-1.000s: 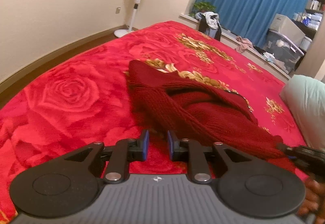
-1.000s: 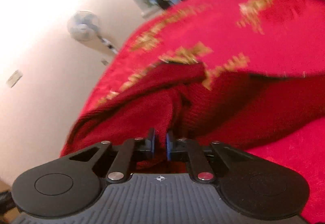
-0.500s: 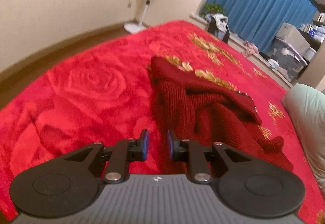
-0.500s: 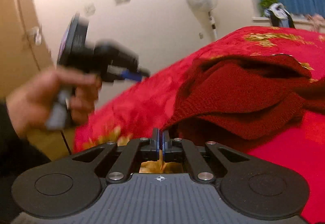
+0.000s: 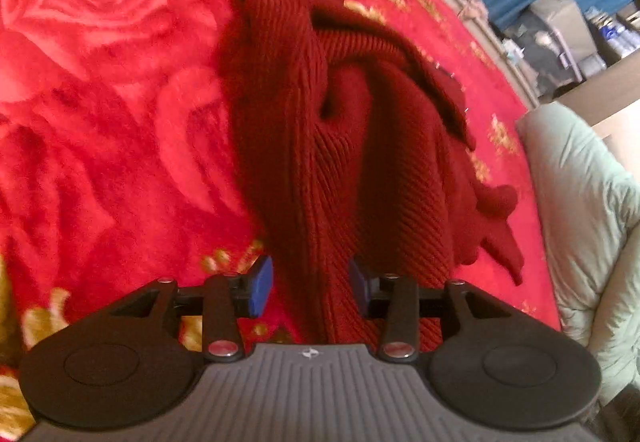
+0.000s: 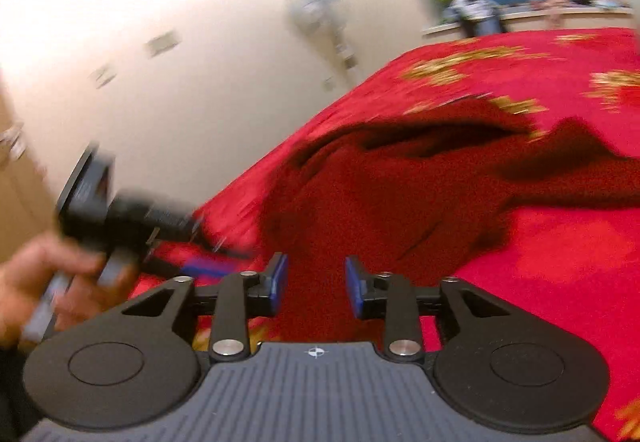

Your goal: Fold small clothes

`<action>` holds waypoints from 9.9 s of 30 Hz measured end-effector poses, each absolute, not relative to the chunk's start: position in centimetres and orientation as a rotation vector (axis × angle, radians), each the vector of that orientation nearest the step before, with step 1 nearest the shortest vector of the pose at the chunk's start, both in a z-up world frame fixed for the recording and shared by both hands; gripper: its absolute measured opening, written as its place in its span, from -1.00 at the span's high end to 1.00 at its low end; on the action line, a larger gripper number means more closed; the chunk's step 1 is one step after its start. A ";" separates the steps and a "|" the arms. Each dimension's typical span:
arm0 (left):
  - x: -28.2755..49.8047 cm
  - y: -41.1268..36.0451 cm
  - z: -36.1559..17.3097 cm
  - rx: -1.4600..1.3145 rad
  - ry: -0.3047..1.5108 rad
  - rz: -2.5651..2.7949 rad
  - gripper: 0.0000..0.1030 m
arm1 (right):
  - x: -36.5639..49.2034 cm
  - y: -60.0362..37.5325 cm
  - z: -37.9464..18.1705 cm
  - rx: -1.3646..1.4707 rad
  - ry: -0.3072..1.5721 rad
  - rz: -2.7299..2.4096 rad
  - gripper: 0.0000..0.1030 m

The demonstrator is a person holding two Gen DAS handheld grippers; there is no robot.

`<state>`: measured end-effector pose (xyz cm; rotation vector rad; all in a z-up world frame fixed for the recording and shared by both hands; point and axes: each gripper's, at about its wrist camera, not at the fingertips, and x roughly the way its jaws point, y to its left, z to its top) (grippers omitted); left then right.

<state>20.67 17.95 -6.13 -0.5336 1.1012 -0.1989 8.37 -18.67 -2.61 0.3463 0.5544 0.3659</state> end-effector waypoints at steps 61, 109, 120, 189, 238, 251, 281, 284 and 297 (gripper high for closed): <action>8.3 22.9 -7.1 -0.288 1.068 -0.260 0.08 | 1.6 -32.9 -7.9 0.249 0.807 -0.113 -0.08; 20.1 11.1 -3.4 -0.088 0.847 -0.207 0.11 | 24.2 -34.2 -11.7 0.769 0.786 -0.194 0.71; 21.5 11.7 -3.6 -0.082 0.842 -0.190 0.11 | 27.0 -47.6 -4.4 0.402 0.582 -0.498 0.80; 18.6 32.3 -3.6 -0.617 0.835 0.145 0.11 | 21.3 -10.9 1.8 0.285 0.647 0.477 0.27; 8.4 18.4 -1.8 -0.031 0.754 -0.154 0.06 | 1.9 -37.1 -8.1 0.390 0.736 -0.178 -0.10; 11.7 21.2 -3.6 -0.082 0.839 0.023 0.06 | 3.2 -31.7 -9.9 0.353 0.810 0.135 0.02; 11.2 22.3 -4.1 -0.100 0.853 0.022 0.06 | 1.2 -37.3 -7.1 0.740 0.653 0.117 0.10; 11.0 22.4 -4.1 -0.099 0.853 0.021 0.06 | 2.1 -36.6 -9.1 0.695 0.796 0.064 0.03; 10.4 22.9 -4.3 -0.093 0.864 0.016 0.06 | 0.3 -36.9 -7.4 0.645 0.716 -0.008 0.65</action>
